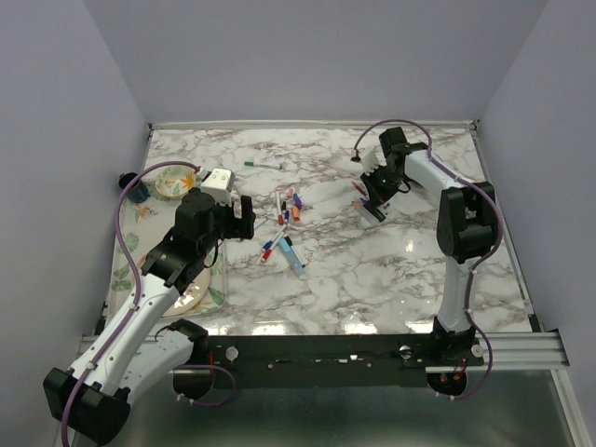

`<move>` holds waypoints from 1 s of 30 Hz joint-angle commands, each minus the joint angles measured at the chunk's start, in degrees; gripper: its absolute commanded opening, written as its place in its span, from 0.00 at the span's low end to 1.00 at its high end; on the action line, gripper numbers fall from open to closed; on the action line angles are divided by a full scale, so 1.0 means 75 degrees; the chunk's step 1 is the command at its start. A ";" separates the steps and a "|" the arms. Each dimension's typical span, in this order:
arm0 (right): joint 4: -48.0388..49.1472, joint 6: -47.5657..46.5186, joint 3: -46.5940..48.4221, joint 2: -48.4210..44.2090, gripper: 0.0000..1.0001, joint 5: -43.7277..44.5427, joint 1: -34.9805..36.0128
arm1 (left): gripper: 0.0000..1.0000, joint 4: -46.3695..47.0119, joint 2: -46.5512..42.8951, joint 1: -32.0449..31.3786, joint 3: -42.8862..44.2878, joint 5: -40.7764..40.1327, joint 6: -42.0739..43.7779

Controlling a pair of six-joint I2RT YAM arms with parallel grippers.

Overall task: Open the pen caps
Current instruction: Place the barrel on the table with the right arm

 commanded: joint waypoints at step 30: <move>-0.0248 -0.0078 0.0276 0.0177 0.37 0.0232 -0.0045 | 0.99 0.0010 0.0000 0.0028 -0.0089 0.0143 0.0101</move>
